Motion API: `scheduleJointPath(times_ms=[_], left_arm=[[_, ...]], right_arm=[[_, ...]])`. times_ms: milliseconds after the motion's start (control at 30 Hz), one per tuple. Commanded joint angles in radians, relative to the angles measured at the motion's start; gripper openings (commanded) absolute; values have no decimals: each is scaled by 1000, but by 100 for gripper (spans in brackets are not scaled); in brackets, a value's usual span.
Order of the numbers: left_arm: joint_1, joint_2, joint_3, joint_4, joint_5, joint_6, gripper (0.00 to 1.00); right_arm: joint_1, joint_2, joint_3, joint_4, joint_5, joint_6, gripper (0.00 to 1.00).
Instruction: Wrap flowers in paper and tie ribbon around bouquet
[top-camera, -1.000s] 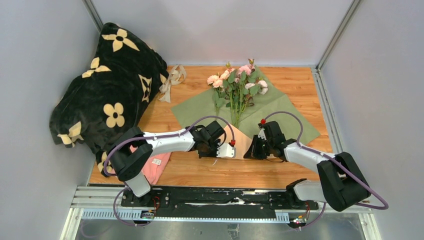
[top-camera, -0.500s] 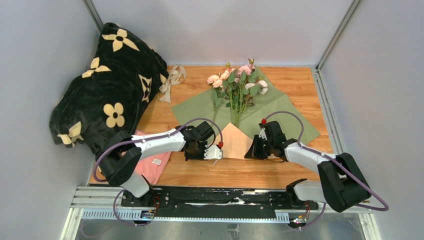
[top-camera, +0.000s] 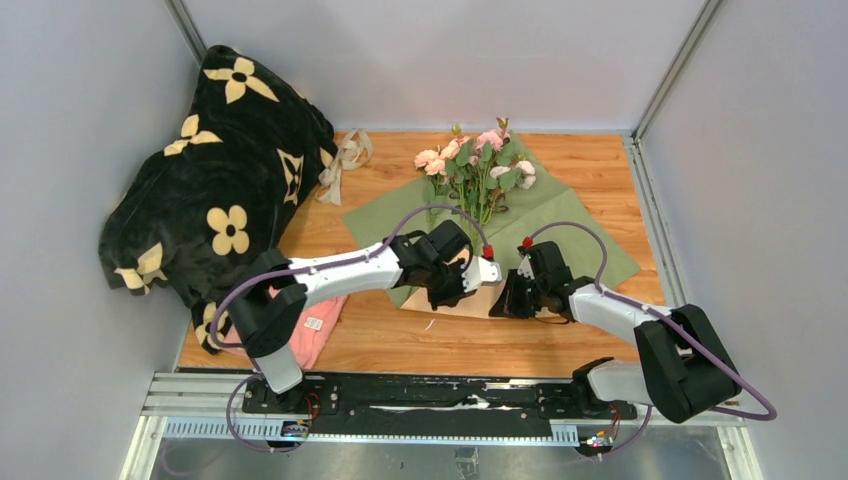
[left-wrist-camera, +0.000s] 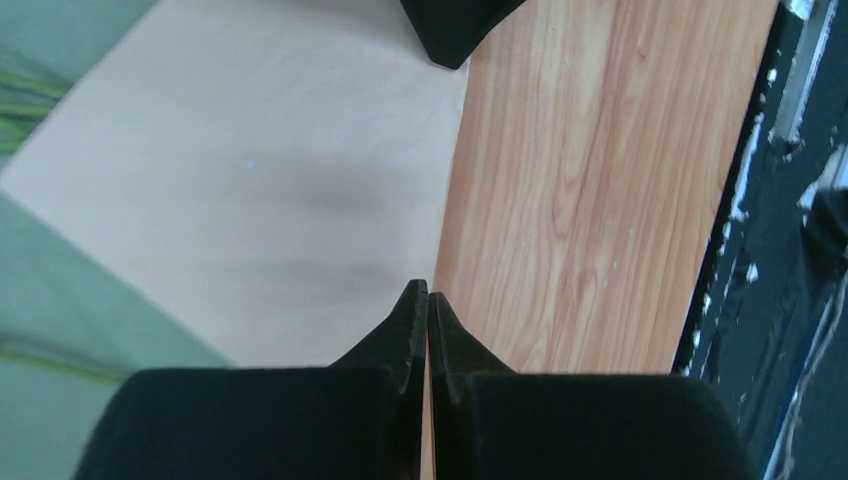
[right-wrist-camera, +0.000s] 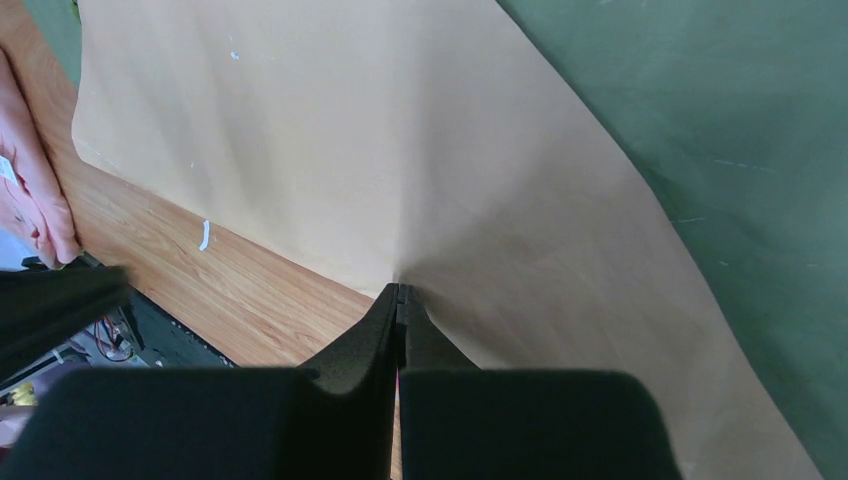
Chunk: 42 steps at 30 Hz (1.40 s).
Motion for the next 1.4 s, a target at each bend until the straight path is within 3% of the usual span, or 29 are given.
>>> scheduleJointPath(times_ms=[0, 133, 367, 567, 833, 1033, 1367], left_arm=[[-23, 47, -112, 387, 78, -280, 0], [-40, 58, -220, 729, 80, -489, 0], [-88, 149, -257, 788, 5, -625, 0], [-77, 224, -235, 693, -62, -636, 0], [-45, 260, -235, 434, -126, -678, 0], [73, 270, -233, 323, 5, -721, 0], [126, 223, -295, 183, 6, -644, 0]], right_arm=[[-23, 54, -46, -101, 124, -56, 0], [-24, 57, -58, -77, 121, -41, 0], [-24, 70, -60, -68, 120, -38, 0], [-25, 59, -62, -78, 128, -39, 0], [-26, 39, -60, -99, 141, -41, 0], [-26, 52, -61, -97, 146, -47, 0], [-34, 66, -60, -97, 149, -58, 0]])
